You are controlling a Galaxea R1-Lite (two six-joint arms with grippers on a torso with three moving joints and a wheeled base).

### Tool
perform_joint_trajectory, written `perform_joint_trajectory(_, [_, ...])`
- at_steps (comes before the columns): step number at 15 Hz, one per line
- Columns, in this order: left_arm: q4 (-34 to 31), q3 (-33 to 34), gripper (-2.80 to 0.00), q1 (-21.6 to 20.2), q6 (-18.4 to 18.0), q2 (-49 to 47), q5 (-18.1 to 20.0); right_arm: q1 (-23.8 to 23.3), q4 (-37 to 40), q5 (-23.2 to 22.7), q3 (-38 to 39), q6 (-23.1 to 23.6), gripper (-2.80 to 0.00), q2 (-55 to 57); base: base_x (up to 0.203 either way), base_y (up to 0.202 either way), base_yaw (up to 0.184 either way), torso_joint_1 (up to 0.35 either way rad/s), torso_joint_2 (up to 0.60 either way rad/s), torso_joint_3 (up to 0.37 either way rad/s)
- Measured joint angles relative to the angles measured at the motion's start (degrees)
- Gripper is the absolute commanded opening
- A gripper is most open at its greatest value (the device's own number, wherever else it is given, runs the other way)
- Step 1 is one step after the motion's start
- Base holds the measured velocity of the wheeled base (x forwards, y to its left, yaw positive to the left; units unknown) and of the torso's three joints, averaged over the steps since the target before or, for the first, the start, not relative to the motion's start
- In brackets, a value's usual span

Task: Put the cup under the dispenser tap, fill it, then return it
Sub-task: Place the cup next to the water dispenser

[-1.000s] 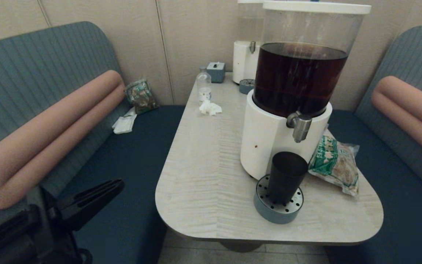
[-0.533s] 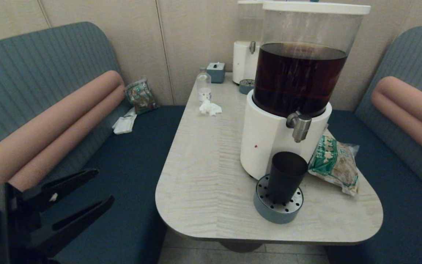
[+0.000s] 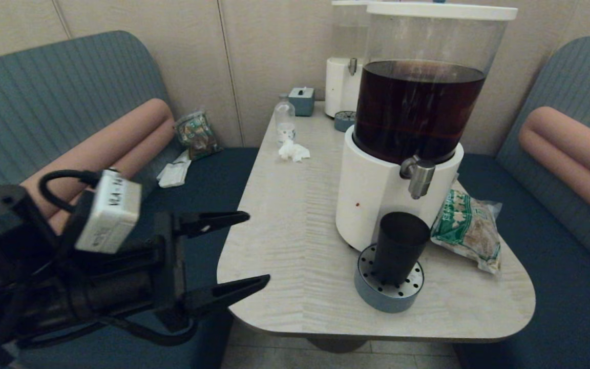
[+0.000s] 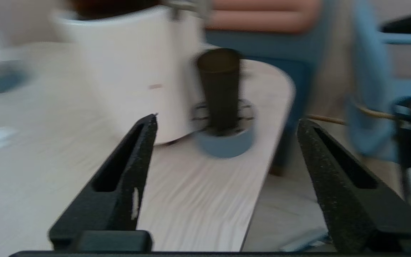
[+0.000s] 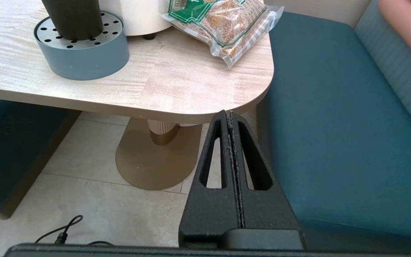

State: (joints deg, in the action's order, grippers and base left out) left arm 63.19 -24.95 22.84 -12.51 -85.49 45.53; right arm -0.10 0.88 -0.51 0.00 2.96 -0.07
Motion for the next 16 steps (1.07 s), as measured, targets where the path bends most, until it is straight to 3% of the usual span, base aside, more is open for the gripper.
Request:
perform_joint_trajectory(6, [2.1, -19.3, 0.0, 7.2, 0.0, -23.7, 3.2, 0.0, 0.0, 0.0, 0.0, 0.0, -2.8, 0.0, 0.0, 0.0, 0.0, 0.0, 0.0, 0.0])
perform_joint_trajectory(16, [2.3, -31.0, 0.0, 9.7, 1.6, -37.9, 1.8, 0.0, 0.0, 0.0, 0.0, 0.0, -2.8, 0.0, 0.0, 0.0, 0.0, 0.0, 0.0, 0.0])
